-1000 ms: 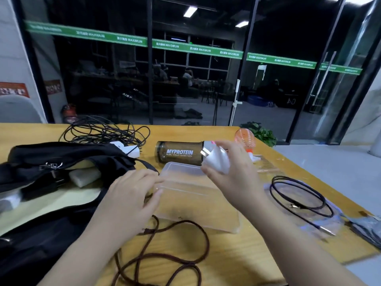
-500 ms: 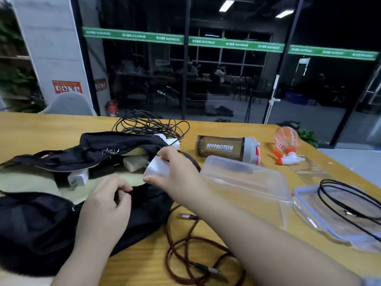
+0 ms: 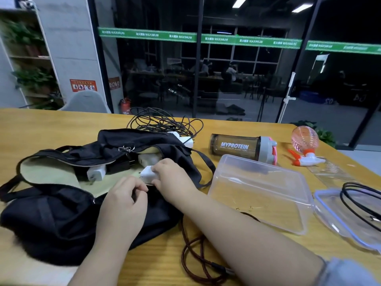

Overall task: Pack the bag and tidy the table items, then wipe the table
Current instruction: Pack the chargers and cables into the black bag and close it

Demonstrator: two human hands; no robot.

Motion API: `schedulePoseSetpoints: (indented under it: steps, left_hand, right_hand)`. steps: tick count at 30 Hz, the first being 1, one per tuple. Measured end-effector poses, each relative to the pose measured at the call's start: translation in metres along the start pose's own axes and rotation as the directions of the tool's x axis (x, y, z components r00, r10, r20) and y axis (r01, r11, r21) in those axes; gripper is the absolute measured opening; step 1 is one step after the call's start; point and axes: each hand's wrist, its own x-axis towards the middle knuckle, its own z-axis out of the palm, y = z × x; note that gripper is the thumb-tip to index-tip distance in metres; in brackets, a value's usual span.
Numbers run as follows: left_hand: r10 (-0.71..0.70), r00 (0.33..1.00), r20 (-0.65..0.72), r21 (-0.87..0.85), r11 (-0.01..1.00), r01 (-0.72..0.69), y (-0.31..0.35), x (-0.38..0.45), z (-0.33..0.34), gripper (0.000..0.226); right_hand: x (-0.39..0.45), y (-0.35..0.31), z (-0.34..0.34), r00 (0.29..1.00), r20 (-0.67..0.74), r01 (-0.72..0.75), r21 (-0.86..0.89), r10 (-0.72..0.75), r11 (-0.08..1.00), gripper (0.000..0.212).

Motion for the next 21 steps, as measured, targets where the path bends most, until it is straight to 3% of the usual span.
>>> schedulePoseSetpoints:
  steps: [7, 12, 15, 18, 21]
  left_hand:
    - [0.015, 1.000, 0.016, -0.023, 1.000, -0.015, -0.001, 0.001, 0.001, 0.031]
    - [0.047, 0.998, 0.041, -0.024, 0.999, -0.046, -0.002, 0.000, 0.000, 0.030]
    - [0.092, 0.993, 0.073, -0.012, 0.996, -0.091, -0.002, -0.002, 0.000, 0.031]
    - [0.095, 0.990, 0.102, -0.004, 0.995, -0.095, -0.002, -0.001, 0.001, 0.030]
    - [0.093, 0.990, 0.110, 0.000, 0.996, -0.094, -0.002, -0.001, 0.001, 0.029]
  right_hand:
    - [0.010, 0.007, -0.004, 0.999, -0.038, -0.040, -0.042, 0.038, 0.998, 0.024]
    - [-0.007, 0.006, -0.016, 0.997, 0.079, -0.005, 0.174, -0.009, 0.985, 0.039]
    - [-0.029, 0.010, -0.032, 0.996, 0.089, 0.006, 0.217, -0.026, 0.976, 0.037]
    - [-0.058, 0.016, -0.050, 0.997, 0.064, 0.023, 0.176, -0.035, 0.984, 0.035]
    - [-0.090, 0.021, -0.062, 0.995, 0.099, 0.000, 0.120, -0.012, 0.993, 0.047]
